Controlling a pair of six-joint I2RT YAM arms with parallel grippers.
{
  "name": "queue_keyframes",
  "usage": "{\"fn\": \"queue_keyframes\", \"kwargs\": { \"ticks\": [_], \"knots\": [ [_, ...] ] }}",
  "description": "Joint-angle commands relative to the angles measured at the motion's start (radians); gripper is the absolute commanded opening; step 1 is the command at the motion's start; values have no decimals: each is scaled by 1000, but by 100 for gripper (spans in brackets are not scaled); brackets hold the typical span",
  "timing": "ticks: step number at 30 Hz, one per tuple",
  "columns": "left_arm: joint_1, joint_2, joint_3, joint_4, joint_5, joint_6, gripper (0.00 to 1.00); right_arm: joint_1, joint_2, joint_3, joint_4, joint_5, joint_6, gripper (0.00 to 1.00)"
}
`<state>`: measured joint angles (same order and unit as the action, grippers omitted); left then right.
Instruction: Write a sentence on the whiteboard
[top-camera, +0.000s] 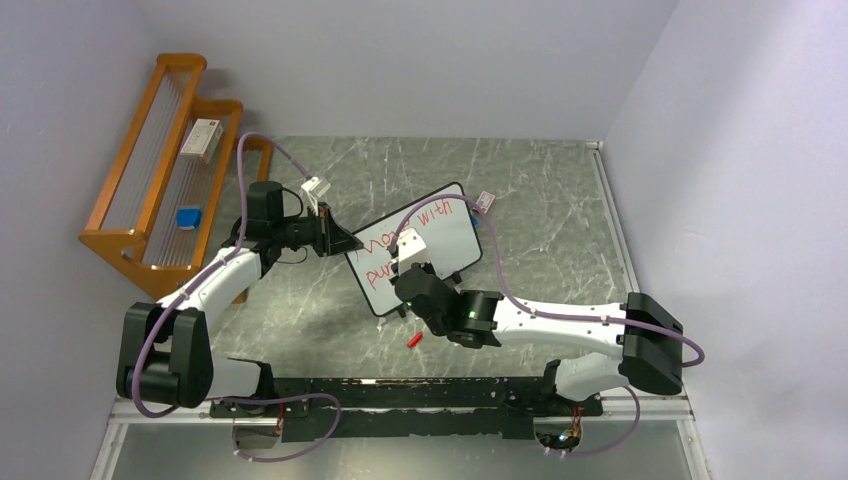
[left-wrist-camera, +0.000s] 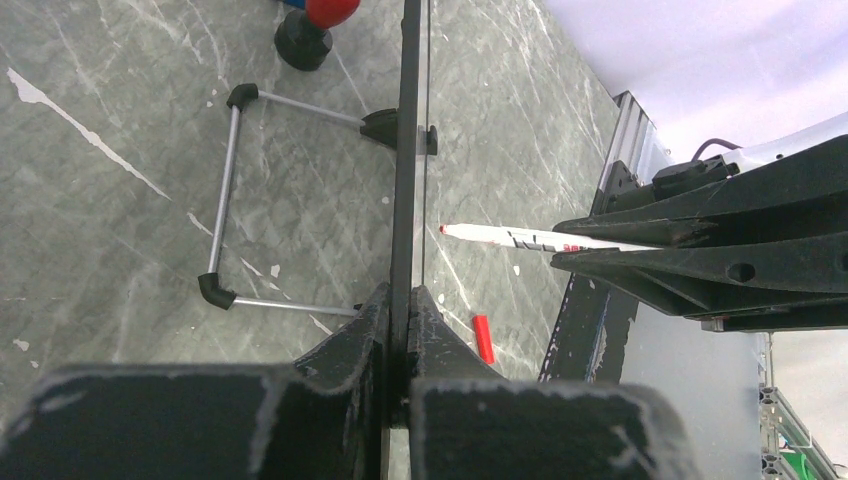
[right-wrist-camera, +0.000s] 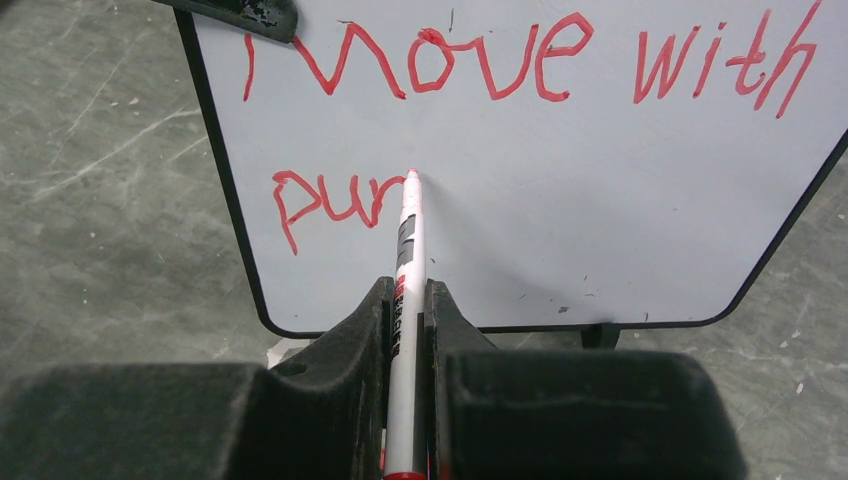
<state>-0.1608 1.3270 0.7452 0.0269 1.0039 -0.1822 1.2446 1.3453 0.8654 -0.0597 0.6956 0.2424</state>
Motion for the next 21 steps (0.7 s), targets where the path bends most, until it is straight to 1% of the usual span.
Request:
{"fn": "queue_keyframes", "kwargs": {
  "ticks": [1, 21],
  "knots": [
    [-8, 29, -9, -97, -62, 38, 5, -8, 14, 11, 1, 15, 3, 0],
    [-8, 31, -9, -96, -58, 37, 5, -15, 39, 19, 13, 4, -1, 0]
  ]
}}
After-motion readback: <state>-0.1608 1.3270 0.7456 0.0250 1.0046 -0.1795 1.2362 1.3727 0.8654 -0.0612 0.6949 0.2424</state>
